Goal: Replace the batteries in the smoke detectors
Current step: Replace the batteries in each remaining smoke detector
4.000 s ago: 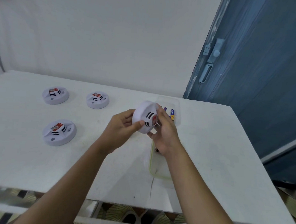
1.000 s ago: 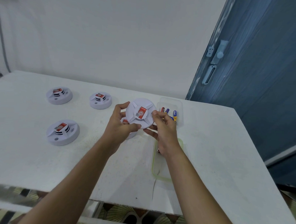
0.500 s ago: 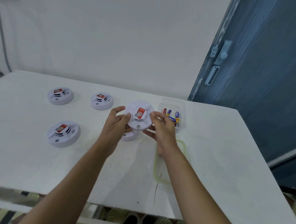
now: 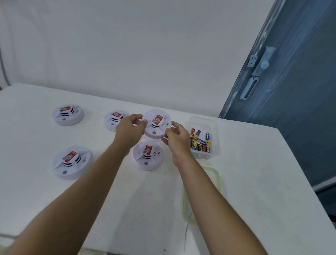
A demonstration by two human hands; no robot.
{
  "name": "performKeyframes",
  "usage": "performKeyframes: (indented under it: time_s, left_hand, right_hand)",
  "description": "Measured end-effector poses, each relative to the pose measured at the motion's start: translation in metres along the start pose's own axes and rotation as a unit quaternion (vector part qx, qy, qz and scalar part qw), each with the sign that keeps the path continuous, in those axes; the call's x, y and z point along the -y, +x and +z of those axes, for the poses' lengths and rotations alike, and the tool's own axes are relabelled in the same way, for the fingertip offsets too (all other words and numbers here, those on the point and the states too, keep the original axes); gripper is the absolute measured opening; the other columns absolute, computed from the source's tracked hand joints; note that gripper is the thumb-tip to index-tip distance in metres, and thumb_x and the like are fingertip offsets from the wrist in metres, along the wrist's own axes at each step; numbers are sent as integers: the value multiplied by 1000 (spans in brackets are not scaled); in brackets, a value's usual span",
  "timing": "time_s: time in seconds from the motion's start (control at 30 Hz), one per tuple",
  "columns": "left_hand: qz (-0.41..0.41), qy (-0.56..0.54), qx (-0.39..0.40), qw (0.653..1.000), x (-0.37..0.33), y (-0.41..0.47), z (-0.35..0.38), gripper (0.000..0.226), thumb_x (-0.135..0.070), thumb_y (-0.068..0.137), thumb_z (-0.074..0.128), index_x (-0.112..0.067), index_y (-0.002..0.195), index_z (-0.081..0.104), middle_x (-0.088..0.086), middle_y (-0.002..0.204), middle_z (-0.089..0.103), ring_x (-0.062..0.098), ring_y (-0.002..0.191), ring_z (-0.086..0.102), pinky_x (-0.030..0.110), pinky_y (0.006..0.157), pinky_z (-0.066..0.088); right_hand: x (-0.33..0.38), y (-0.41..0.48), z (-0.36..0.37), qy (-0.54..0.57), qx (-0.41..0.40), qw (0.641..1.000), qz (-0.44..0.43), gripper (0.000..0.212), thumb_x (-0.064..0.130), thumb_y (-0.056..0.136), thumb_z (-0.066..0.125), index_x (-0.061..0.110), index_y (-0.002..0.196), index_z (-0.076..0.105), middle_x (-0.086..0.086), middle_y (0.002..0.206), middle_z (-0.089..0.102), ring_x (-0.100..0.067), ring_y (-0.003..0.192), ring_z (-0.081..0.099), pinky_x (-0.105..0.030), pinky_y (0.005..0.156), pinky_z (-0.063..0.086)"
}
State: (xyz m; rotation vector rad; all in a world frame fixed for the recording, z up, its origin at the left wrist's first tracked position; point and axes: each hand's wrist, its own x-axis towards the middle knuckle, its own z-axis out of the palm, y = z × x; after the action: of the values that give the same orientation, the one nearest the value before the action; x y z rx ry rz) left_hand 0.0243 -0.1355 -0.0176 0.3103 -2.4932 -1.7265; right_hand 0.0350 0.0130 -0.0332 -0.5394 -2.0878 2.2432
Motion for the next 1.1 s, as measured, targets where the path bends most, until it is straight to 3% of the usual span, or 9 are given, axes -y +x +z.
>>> performKeyframes:
  time_s: [0.1,0.2,0.33,0.43,0.53,0.6,0.8,0.97,1.1]
  left_hand:
    - [-24,36,14,999,7,18,3,35,-33,93,58,-16,123,62,0,102,70,21,91,68,42,91,54]
    - [-40,61,34,997,16,28,7,36,-31,94,57,-13,125,61,2,102,70,24,96,66,43,93,52]
    - [-44,88,60,993,30,31,9,40,-33,91,57,-11,124,61,5,101,71,26,97,66,45,92,53]
    - [-37,106,74,991,34,28,10,40,-31,93,57,-9,126,60,6,108,70,25,101,65,42,95,51]
    - [-17,146,77,986,34,26,14,39,-29,96,57,-7,128,60,7,116,68,25,108,60,30,91,44]
    - [-8,154,70,986,35,27,14,39,-30,95,58,-7,127,61,8,117,68,24,109,60,30,91,44]
    - [13,147,49,988,36,25,8,32,-28,91,64,-9,117,65,4,107,70,22,100,64,34,91,50]
    - [-5,130,79,988,30,24,1,26,-25,95,55,-9,112,67,6,103,73,23,96,68,43,94,53]
    - [26,135,84,987,17,13,-12,28,-25,97,51,-11,119,63,4,112,69,22,103,65,43,98,50]
  right_hand:
    - [0,5,9,-41,6,999,31,45,15,92,58,15,136,53,-2,128,63,-19,111,63,-36,93,56]
    - [4,7,13,-80,22,996,43,33,15,93,51,12,125,58,1,103,62,-14,88,56,-27,69,44]
    - [4,7,13,-136,-1,990,34,19,18,97,45,8,103,59,4,85,55,-9,75,48,-28,62,37]
    - [1,6,15,-177,-9,984,25,31,20,97,44,-6,102,59,-7,90,55,-20,80,47,-33,65,35]
    - [0,5,18,-209,-2,977,34,27,25,96,42,4,101,59,-11,108,59,-25,96,50,-35,75,34]
    - [-3,5,20,-215,-4,976,36,31,27,96,41,6,108,60,-12,116,59,-26,101,52,-35,79,34]
    - [-3,-1,19,-195,-13,980,48,29,27,97,44,7,114,57,-8,110,60,-23,97,54,-30,64,36]
    - [0,-7,21,-200,-10,978,60,46,35,91,44,12,131,51,-10,126,59,-29,116,54,-41,91,46]
    - [5,-16,25,-280,-37,959,-16,49,29,95,49,17,143,46,-5,144,50,-30,137,34,-48,110,33]
